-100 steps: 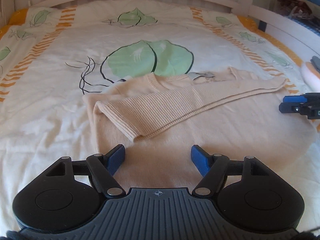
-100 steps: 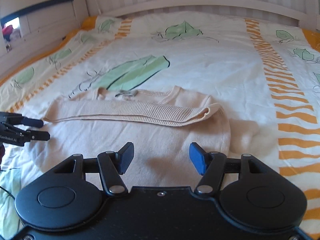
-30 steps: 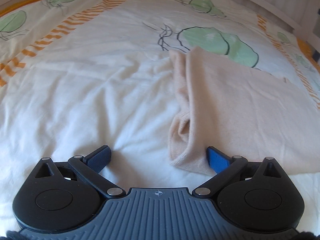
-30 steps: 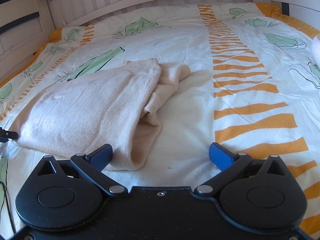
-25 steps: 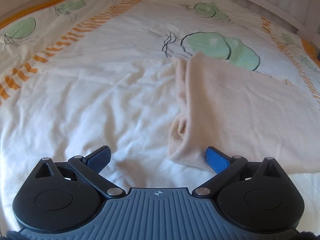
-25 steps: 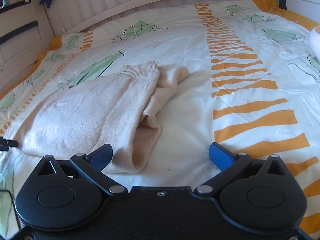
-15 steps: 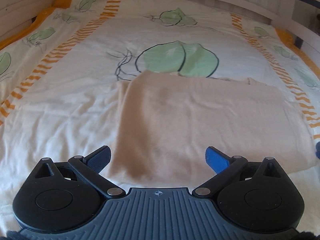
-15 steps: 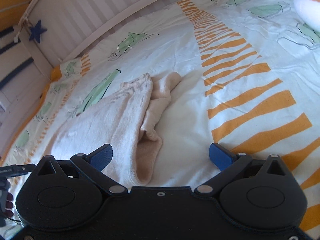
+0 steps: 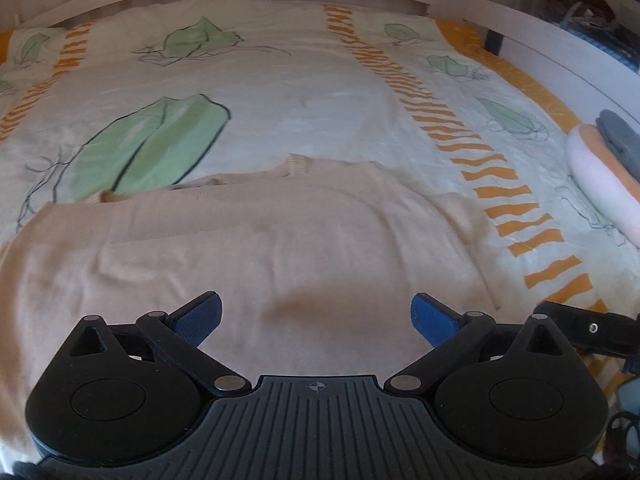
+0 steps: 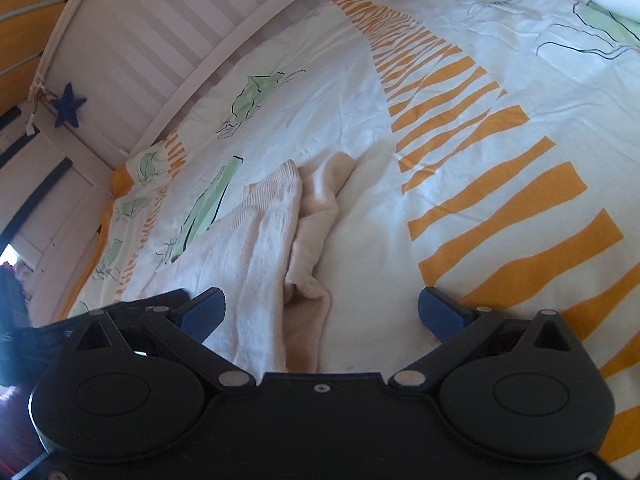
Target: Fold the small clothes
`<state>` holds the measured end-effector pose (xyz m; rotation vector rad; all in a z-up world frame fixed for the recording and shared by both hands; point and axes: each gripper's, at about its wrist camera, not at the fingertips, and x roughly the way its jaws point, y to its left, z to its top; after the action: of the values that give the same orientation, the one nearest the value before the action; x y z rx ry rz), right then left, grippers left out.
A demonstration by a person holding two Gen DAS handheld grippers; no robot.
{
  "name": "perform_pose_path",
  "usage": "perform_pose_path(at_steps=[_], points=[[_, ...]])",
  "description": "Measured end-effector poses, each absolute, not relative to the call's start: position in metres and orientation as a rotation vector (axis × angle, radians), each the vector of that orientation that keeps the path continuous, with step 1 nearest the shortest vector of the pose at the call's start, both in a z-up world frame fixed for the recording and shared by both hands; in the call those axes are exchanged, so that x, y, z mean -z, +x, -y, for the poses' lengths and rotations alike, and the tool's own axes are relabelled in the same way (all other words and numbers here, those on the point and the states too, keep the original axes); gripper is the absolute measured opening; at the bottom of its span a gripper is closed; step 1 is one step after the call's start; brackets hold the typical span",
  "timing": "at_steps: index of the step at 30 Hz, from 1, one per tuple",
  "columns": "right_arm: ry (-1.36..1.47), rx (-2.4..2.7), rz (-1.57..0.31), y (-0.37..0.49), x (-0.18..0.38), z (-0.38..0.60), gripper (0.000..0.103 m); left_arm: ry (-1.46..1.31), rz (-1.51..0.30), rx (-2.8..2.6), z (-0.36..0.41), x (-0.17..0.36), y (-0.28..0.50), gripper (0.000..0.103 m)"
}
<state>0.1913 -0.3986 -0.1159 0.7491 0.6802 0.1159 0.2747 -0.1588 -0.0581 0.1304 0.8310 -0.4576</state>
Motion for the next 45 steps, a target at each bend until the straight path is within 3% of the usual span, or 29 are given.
perform_pose_path(at_steps=[6,8,9,10,14,19,23,24,25,30,34,36,38,39,40,42,45], points=[[0.921,-0.154,-0.644,0.208,0.103,0.432,0.101,0.175,-0.896,0.566,0.195,0.080,0.278,0.103],[0.912,-0.187,-0.633,0.221,0.096,0.441,0.080,0.233,-0.891,0.570,0.198,0.087,0.274,0.103],[0.902,-0.217,-0.630,0.230,0.093,0.444,0.063,0.260,-0.885,0.578,0.199,0.089,0.272,0.103],[0.892,-0.236,-0.633,0.239,0.090,0.445,0.057,0.269,-0.880,0.583,0.199,0.090,0.270,0.103],[0.845,-0.257,-0.692,0.276,0.097,0.447,0.058,0.234,-0.870,0.600,0.192,0.090,0.268,0.102],[0.884,-0.271,-0.752,0.299,0.121,0.448,0.066,0.212,-0.850,0.612,0.188,0.090,0.267,0.102],[0.866,-0.293,-0.763,0.311,0.130,0.442,0.065,0.194,-0.832,0.616,0.186,0.090,0.265,0.102],[0.853,-0.299,-0.764,0.314,0.130,0.440,0.055,0.190,-0.828,0.618,0.185,0.090,0.263,0.102],[0.838,-0.311,-0.769,0.318,0.131,0.437,0.017,0.186,-0.825,0.622,0.184,0.089,0.263,0.102],[0.619,-0.295,-0.705,0.328,0.110,0.425,0.012,0.186,-0.807,0.659,0.181,0.087,0.256,0.102],[0.531,-0.257,-0.782,0.344,0.124,0.419,0.010,0.217,-0.798,0.665,0.185,0.089,0.253,0.102],[0.577,-0.257,-0.772,0.342,0.128,0.423,0.012,0.213,-0.797,0.669,0.184,0.089,0.253,0.102],[0.655,-0.249,-0.747,0.335,0.127,0.430,0.022,0.195,-0.798,0.677,0.182,0.087,0.254,0.102],[0.687,-0.246,-0.734,0.329,0.126,0.434,0.036,0.181,-0.793,0.684,0.179,0.085,0.253,0.102],[0.710,-0.251,-0.719,0.325,0.123,0.438,0.062,0.165,-0.790,0.692,0.176,0.082,0.253,0.102],[0.751,-0.271,-0.694,0.312,0.119,0.443,0.093,0.131,-0.787,0.702,0.169,0.077,0.249,0.102],[0.817,-0.331,-0.694,0.294,0.117,0.441,0.093,0.107,-0.780,0.694,0.159,0.073,0.239,0.102]])
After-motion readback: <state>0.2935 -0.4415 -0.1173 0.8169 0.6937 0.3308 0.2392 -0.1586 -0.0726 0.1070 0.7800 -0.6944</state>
